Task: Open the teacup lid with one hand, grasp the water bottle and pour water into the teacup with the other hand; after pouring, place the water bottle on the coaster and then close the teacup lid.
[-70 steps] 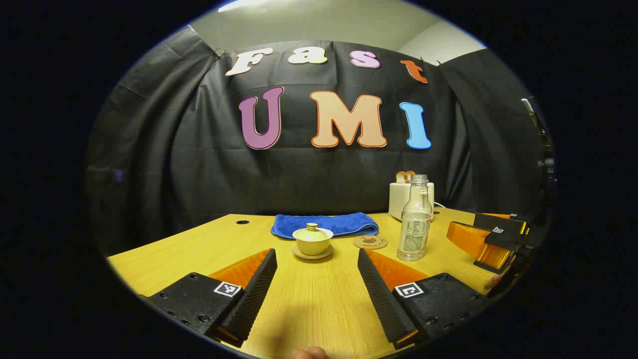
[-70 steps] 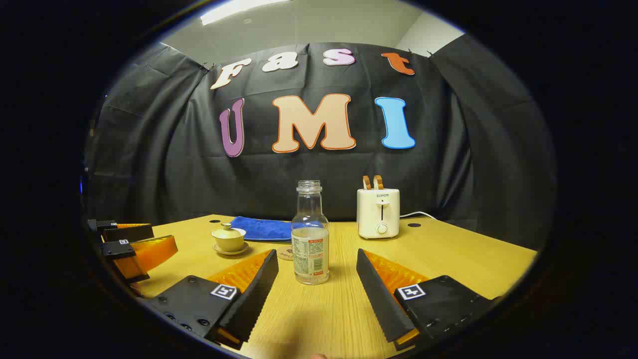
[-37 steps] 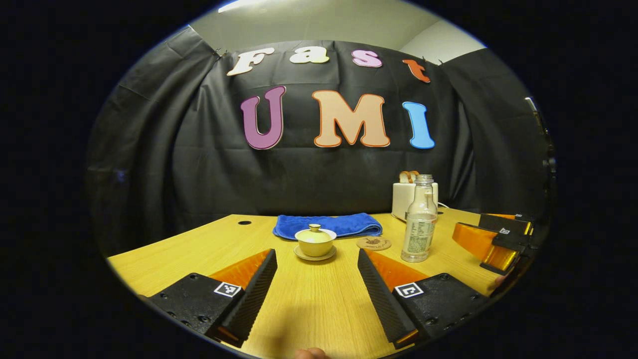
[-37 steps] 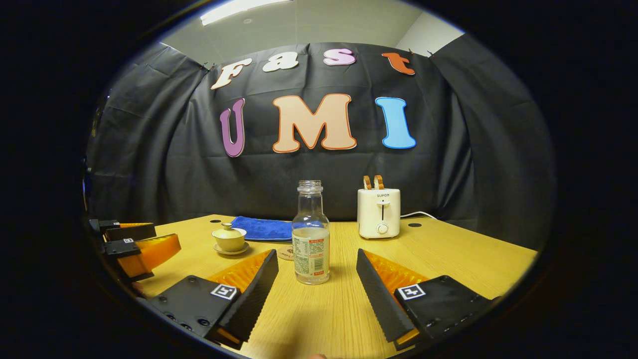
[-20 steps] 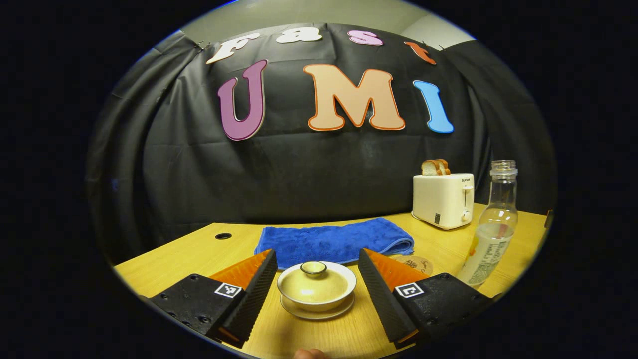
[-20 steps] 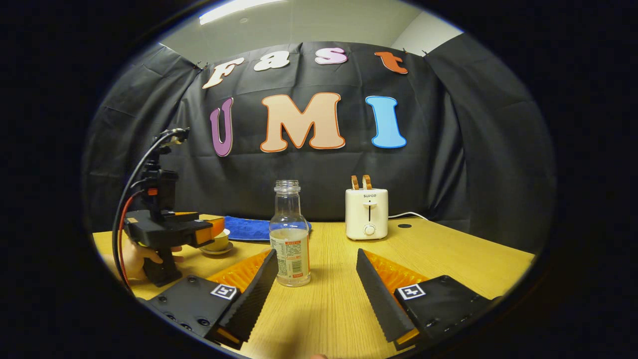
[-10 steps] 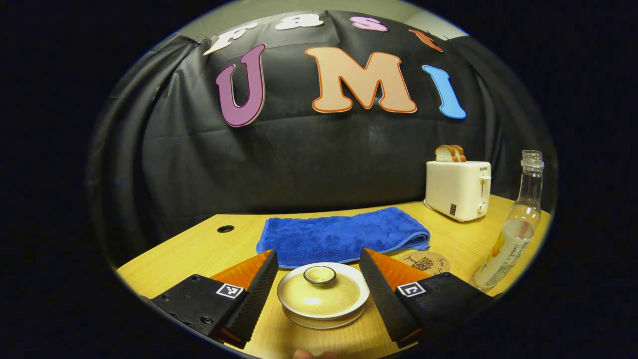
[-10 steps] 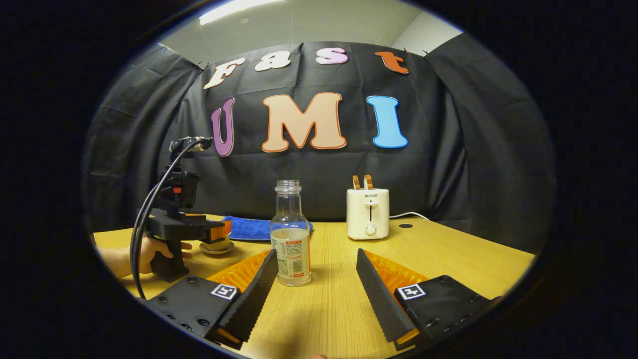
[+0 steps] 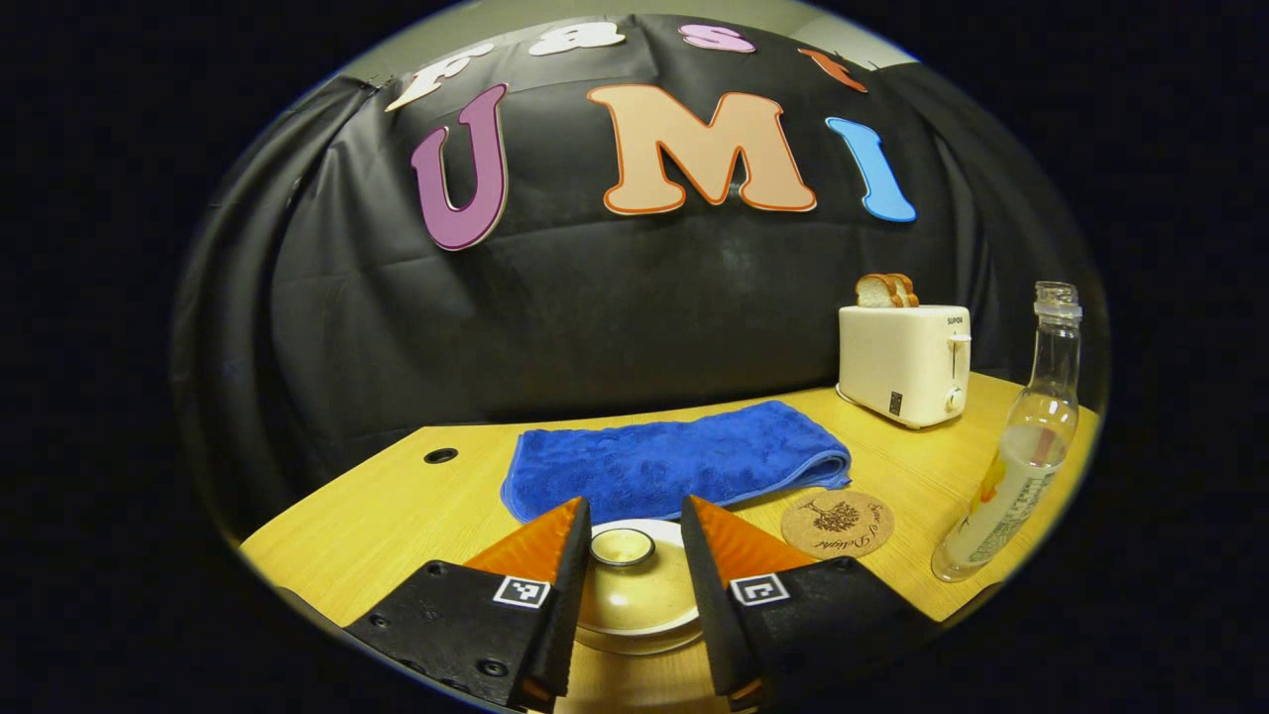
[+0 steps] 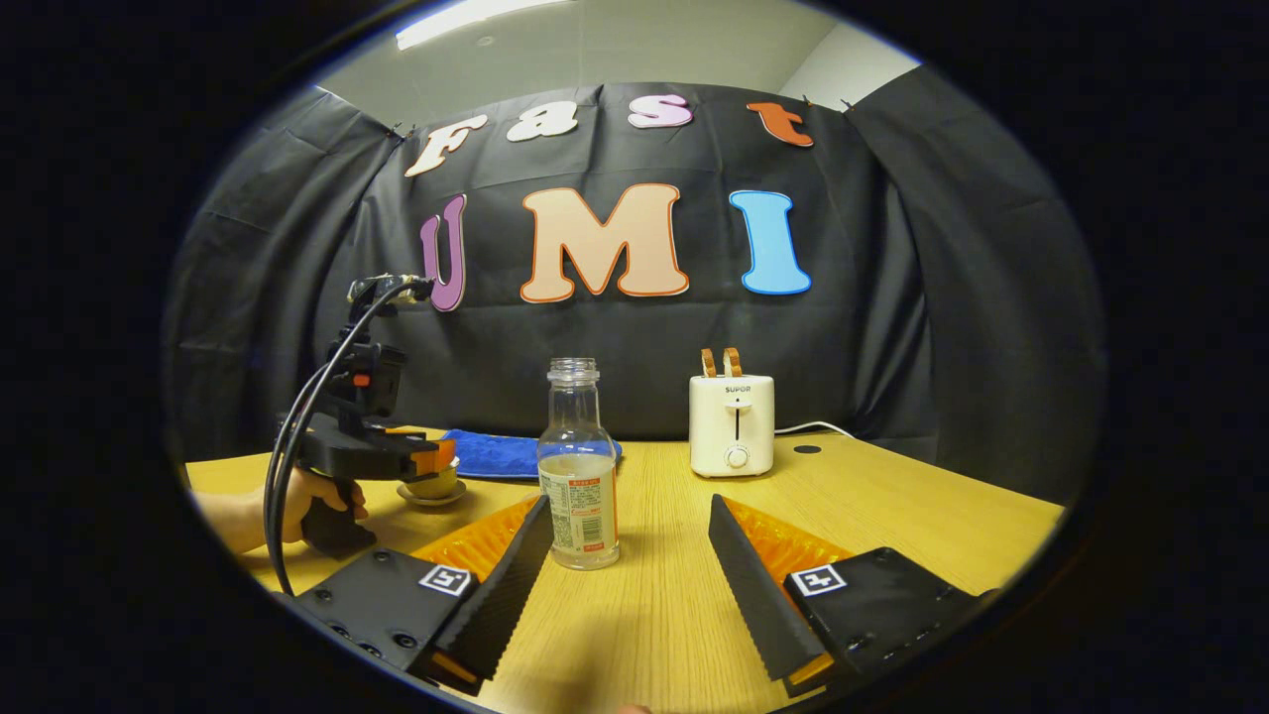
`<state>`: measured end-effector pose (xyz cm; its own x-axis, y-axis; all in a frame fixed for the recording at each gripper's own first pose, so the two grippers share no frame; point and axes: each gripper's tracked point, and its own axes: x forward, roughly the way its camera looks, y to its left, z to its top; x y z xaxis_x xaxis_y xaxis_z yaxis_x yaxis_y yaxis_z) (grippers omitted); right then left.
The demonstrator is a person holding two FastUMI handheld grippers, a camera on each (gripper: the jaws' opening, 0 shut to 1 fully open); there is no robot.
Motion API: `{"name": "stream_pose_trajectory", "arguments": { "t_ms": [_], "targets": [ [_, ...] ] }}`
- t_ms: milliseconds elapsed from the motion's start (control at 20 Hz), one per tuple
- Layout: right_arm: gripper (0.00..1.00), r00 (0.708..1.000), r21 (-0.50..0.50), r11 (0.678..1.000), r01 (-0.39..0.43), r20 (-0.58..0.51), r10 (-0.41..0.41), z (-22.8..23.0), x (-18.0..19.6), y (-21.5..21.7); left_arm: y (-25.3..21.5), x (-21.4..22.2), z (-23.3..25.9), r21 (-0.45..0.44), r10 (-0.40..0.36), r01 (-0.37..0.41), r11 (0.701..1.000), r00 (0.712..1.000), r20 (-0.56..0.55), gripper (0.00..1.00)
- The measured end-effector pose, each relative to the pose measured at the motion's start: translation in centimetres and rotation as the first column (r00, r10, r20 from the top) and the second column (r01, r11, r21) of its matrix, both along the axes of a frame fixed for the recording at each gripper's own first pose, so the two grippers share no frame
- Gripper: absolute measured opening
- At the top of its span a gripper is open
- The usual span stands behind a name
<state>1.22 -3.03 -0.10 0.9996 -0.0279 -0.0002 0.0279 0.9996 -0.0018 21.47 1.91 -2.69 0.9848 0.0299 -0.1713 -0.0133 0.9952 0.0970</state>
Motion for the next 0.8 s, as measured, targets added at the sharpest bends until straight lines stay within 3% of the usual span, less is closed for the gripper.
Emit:
{"name": "stream_pose_trajectory", "arguments": {
  "t_ms": [250,800],
  "targets": [
    [0.98,1.0,0.0,1.0,0.001,0.0,-0.001,0.0,-0.06,-0.23,0.42,-0.09,0.26,-0.012,0.011,-0.011,1.0,1.0,0.018,0.29],
    [0.98,1.0,-0.001,1.0,0.004,0.0,-0.004,-0.02,-0.05,-0.29,0.71,-0.47,0.57,-0.049,0.018,-0.017,0.999,0.999,0.039,0.2]
  ]
}}
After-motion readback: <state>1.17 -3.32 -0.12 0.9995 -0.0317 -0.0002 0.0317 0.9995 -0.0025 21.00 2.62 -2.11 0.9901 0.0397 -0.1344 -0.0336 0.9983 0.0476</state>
